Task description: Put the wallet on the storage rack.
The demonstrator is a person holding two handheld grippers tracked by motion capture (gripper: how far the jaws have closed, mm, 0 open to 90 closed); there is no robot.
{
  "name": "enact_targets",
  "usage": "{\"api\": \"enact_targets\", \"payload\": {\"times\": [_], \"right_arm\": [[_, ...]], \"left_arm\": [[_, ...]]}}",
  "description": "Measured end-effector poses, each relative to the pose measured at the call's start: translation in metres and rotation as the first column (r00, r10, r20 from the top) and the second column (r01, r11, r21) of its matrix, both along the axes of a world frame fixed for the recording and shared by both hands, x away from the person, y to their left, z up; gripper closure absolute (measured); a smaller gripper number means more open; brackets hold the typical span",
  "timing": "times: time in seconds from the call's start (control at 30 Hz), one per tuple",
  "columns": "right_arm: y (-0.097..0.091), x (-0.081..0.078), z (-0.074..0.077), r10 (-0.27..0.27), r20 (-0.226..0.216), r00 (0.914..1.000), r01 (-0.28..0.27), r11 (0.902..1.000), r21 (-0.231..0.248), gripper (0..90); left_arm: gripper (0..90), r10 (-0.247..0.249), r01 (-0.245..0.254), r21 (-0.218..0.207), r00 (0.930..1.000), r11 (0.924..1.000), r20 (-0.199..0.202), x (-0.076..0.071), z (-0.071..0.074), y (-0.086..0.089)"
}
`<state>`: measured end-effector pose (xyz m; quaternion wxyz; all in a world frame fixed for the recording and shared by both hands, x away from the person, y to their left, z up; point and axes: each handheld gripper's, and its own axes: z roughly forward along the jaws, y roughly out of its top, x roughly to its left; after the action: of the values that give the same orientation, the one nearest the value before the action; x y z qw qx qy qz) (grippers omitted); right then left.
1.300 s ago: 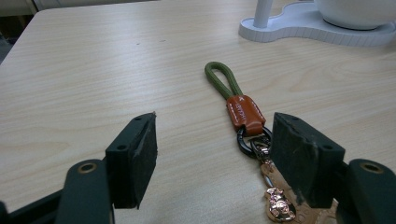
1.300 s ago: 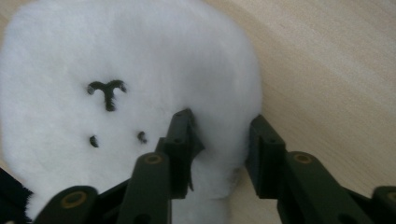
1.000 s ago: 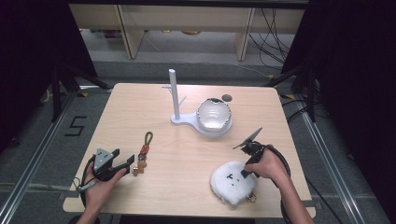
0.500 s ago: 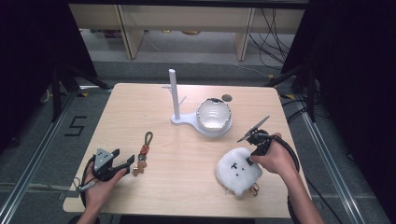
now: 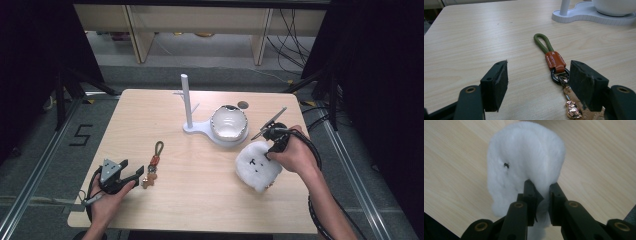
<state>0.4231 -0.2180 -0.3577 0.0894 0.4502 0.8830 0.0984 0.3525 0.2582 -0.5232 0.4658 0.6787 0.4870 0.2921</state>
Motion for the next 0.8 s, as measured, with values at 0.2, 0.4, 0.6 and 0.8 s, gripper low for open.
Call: {"api": "enact_targets", "payload": {"times": [0.2, 0.4, 0.6, 0.8], "right_arm": [[0.006, 0.008, 0.014, 0.016, 0.036, 0.9992, -0.015, 0.9999, -0.004, 80.1], [0.014, 0.015, 0.026, 0.027, 0.059, 0.9979, -0.027, 0.9996, -0.008, 80.1], [0.021, 0.022, 0.035, 0.049, 0.069, 0.9964, -0.048, 0.9987, -0.018, 80.1], [0.028, 0.029, 0.042, 0.066, 0.08, 0.9946, -0.064, 0.9976, -0.025, 80.2]], "left_arm": [[31.1, 0.0, 0.0, -0.001, 1.0, 1.0, 0.0, 0.0, 0.0, 0.0], [31.1, 0.001, -0.001, -0.002, 1.0, 1.0, -0.002, 0.0, 0.0, 0.0], [31.1, 0.0, 0.0, -0.002, 1.0, 1.0, -0.001, 0.0, 0.0, 0.0], [31.1, 0.001, -0.001, -0.002, 1.0, 1.0, 0.0, 0.0, 0.0, 0.0]]}}
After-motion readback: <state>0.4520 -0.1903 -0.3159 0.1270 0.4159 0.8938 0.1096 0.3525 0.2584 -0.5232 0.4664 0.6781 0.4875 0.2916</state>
